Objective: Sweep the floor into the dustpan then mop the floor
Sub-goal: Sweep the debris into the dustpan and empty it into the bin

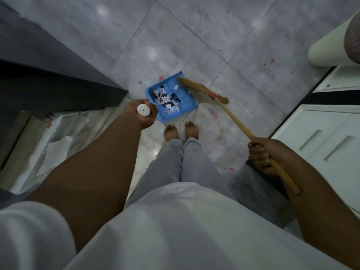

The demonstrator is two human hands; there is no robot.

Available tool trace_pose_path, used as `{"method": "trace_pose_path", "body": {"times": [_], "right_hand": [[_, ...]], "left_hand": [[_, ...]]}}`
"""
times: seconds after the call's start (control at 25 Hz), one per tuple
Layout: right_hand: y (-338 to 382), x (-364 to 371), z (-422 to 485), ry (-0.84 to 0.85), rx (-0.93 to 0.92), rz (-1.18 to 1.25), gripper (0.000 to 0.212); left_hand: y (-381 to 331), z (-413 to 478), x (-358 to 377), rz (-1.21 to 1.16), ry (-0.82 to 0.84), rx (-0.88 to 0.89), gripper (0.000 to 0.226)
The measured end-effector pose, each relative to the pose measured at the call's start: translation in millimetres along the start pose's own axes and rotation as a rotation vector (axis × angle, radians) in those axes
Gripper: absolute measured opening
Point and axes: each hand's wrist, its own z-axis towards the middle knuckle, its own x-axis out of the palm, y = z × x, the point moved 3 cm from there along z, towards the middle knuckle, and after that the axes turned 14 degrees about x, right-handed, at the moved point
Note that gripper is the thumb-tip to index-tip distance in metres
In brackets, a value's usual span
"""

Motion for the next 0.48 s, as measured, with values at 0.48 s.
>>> {"method": "trace_pose_path", "body": {"times": [0.48], "right_hand": [[118.9,-19.8,-16.0,0.017,-0.221,0.141,0.037]], "left_hand": [[16.5,3.5,-14.1,-0.005,-0.024,0.007,0.026]]}}
